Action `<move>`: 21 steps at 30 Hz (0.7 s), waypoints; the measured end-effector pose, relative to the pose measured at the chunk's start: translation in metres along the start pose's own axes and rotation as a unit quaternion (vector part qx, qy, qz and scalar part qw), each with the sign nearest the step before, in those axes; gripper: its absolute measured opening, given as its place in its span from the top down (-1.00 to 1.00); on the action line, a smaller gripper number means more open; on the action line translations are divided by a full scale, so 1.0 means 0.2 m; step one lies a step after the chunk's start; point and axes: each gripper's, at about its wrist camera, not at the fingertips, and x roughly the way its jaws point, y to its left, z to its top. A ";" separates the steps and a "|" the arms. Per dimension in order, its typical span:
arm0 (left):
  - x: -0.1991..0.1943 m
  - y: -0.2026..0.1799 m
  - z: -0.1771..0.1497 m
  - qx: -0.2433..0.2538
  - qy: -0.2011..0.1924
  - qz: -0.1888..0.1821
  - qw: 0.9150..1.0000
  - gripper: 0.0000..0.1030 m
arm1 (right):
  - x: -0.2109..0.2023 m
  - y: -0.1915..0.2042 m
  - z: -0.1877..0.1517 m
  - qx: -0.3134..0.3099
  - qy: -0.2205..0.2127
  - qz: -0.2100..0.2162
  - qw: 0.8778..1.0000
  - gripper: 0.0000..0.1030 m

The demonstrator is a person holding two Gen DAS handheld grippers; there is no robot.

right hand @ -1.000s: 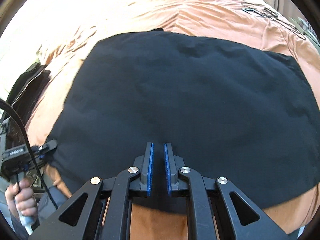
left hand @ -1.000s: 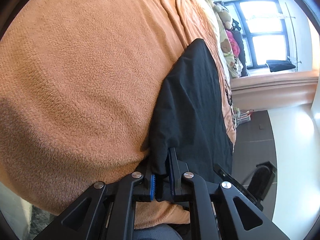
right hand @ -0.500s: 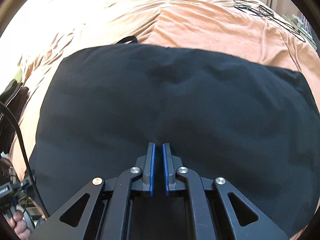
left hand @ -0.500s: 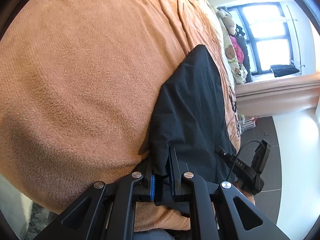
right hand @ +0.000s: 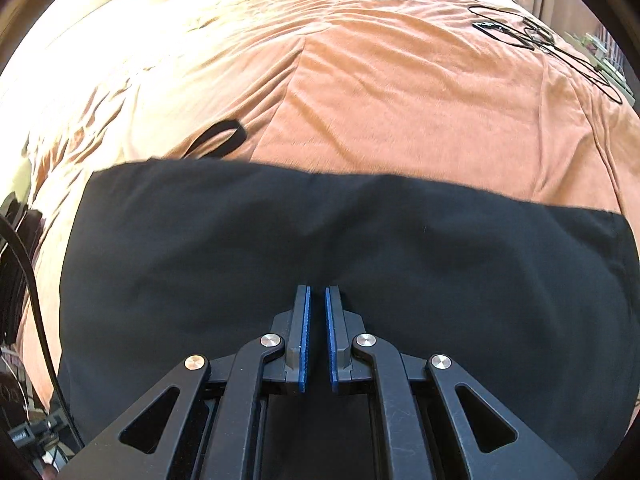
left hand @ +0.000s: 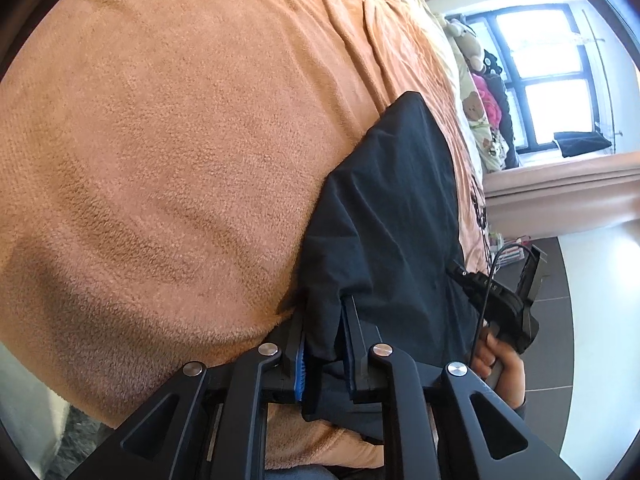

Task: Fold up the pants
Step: 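Hold the pants with both grippers and lift them off the bed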

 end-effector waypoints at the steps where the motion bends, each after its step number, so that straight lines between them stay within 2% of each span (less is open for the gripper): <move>1: 0.00 -0.01 0.00 0.000 0.000 -0.002 1.000 0.61 | 0.01 -0.01 0.01 0.003 0.000 0.000 1.000 0.91; 9: 0.02 -0.02 0.00 0.007 0.002 -0.003 1.000 0.59 | 0.05 -0.05 0.08 0.011 -0.001 0.000 1.000 0.91; 14: 0.02 -0.01 0.00 0.010 0.004 -0.008 1.000 0.74 | 0.04 -0.06 0.11 0.005 -0.006 -0.012 1.000 0.91; 17: 0.01 -0.02 0.00 0.015 0.002 -0.012 1.000 0.80 | -0.02 -0.07 0.13 0.007 -0.013 -0.021 1.000 0.91; 21: -0.01 -0.03 0.00 0.019 0.000 -0.020 1.000 0.82 | -0.17 -0.07 0.08 -0.001 -0.029 -0.005 1.000 0.91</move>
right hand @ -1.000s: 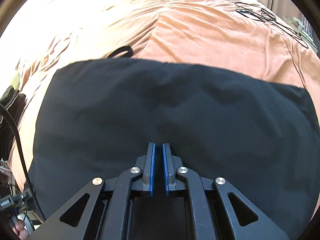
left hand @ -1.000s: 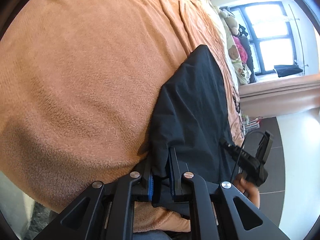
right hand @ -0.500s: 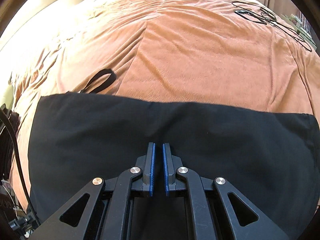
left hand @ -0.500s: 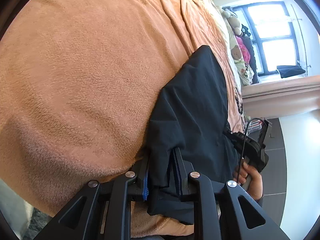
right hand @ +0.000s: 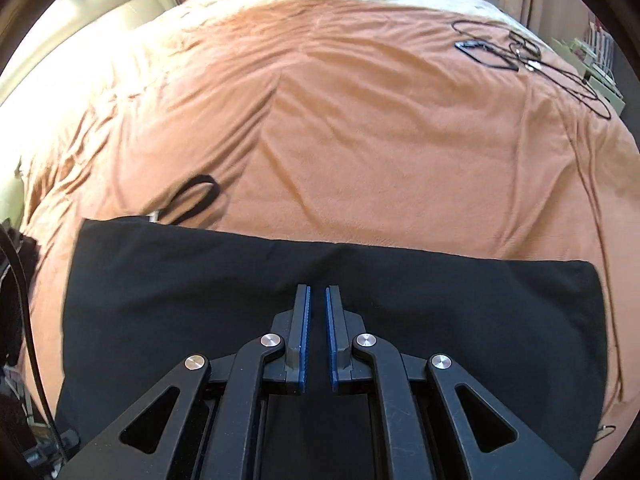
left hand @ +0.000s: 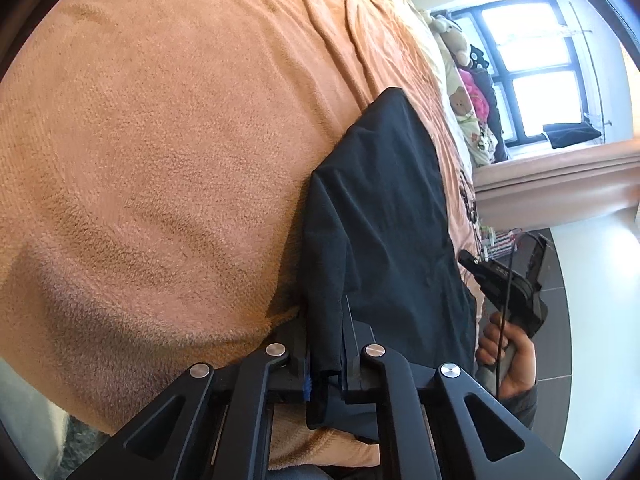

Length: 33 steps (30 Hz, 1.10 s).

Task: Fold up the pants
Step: 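Hold the pants with both grippers and lift them off the bed, then lift the black pants with both grippers and fold them over onto themselves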

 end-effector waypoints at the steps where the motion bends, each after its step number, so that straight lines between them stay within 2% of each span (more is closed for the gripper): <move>1: 0.00 0.00 0.00 0.001 -0.001 -0.003 1.000 0.83 | -0.03 0.00 -0.01 -0.001 -0.002 0.002 1.000 0.91; 8: -0.05 -0.04 0.01 0.010 -0.007 -0.032 0.999 0.86 | -0.29 -0.02 -0.13 0.005 -0.034 0.028 0.999 0.91; 13: -0.06 -0.09 0.02 0.022 -0.011 -0.041 0.999 0.87 | -0.40 -0.02 -0.26 0.005 -0.034 0.054 0.998 0.91; 21: -0.08 -0.21 0.04 0.040 -0.019 -0.054 0.998 0.87 | -0.35 0.06 -0.53 -0.003 -0.007 0.082 0.997 0.91; 28: -0.08 -0.37 0.07 0.083 -0.021 -0.062 0.994 0.87 | -0.27 -0.01 -0.74 0.022 0.027 0.098 0.995 0.90; 33: -0.06 -0.50 0.09 0.107 -0.021 -0.070 0.992 0.87 | -0.29 -0.06 -0.81 0.030 0.036 0.132 0.990 0.91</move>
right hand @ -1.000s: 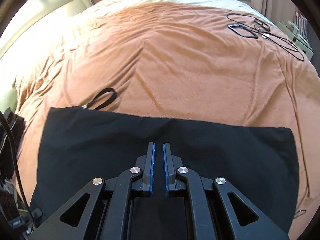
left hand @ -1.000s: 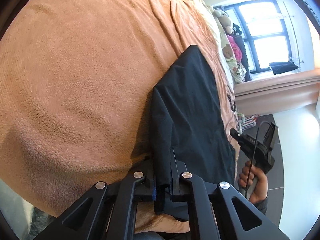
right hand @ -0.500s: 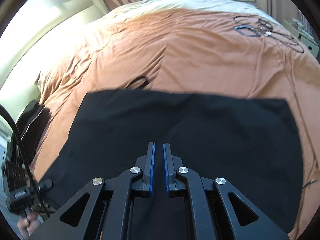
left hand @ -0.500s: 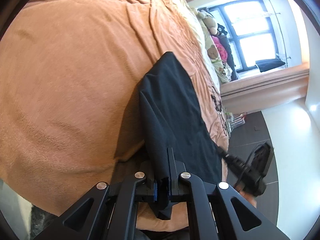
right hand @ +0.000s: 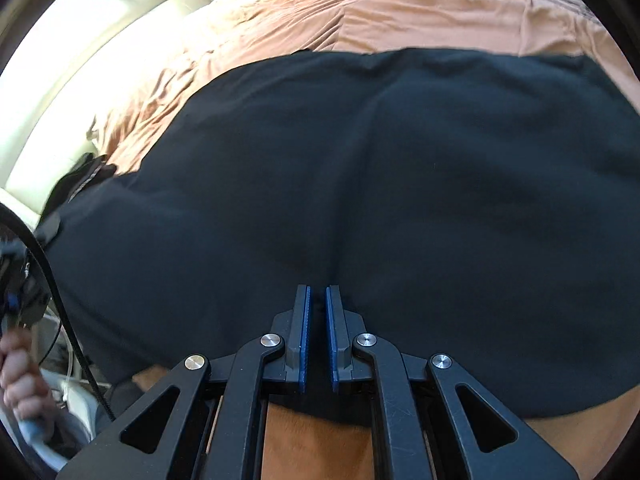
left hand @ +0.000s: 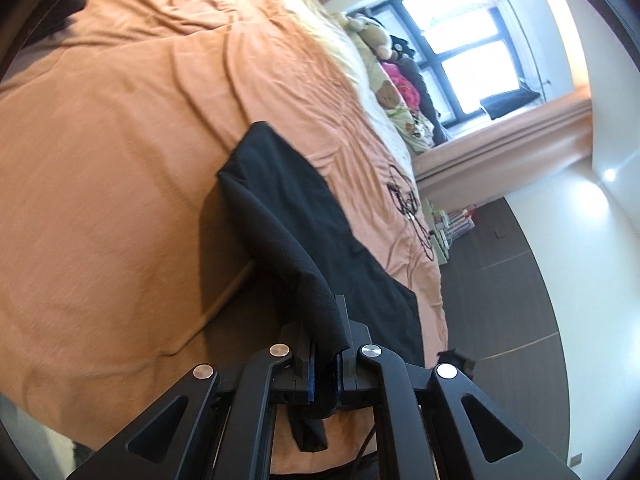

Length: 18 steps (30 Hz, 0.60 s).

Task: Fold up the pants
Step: 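Lift the black pants with both grippers and fold them over onto themselves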

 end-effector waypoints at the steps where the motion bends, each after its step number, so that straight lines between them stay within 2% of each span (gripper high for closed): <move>1: 0.01 -0.02 0.01 0.004 0.001 -0.003 1.000 0.87 | -0.01 -0.01 -0.01 0.003 0.001 0.005 1.000 0.91; 8: 0.07 -0.22 0.05 0.048 0.008 -0.020 0.999 0.87 | -0.07 -0.08 -0.03 0.016 0.001 0.027 1.000 0.91; 18: 0.20 -0.48 0.06 0.103 0.028 -0.043 0.993 0.87 | -0.36 -0.25 -0.02 0.043 -0.052 0.049 0.996 0.90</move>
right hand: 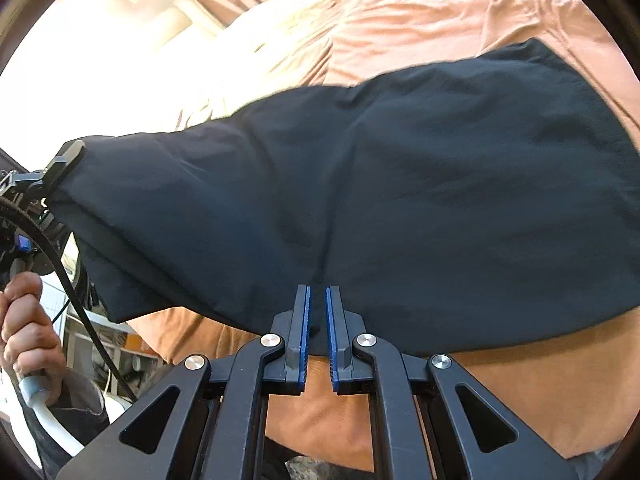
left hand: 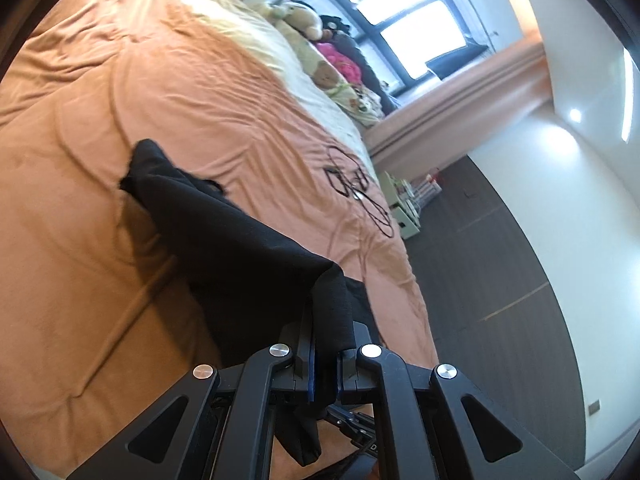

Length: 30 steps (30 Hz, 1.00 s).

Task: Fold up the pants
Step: 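Lift the black pants with both grippers and fold them over onto themselves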

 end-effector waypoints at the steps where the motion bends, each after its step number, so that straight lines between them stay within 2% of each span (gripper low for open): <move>1: 0.02 -0.03 0.01 0.007 0.003 -0.004 1.000 0.87 | -0.04 -0.03 0.01 0.003 -0.007 0.001 1.000 0.90; 10: 0.24 -0.31 0.00 0.067 0.039 -0.027 0.997 0.87 | -0.32 -0.20 -0.03 0.041 -0.057 0.002 0.998 0.90; 17: 0.52 -0.52 -0.06 0.103 0.087 -0.042 0.990 0.87 | -0.47 -0.33 -0.12 0.074 -0.086 -0.002 0.994 0.90; 23: 0.82 -0.66 -0.16 0.131 0.144 -0.046 0.980 0.87 | -0.64 -0.48 -0.21 0.104 -0.106 -0.006 0.989 0.90; 30: 1.14 -0.75 -0.35 0.162 0.216 -0.037 0.962 0.87 | -0.76 -0.63 -0.32 0.136 -0.114 -0.018 0.984 0.90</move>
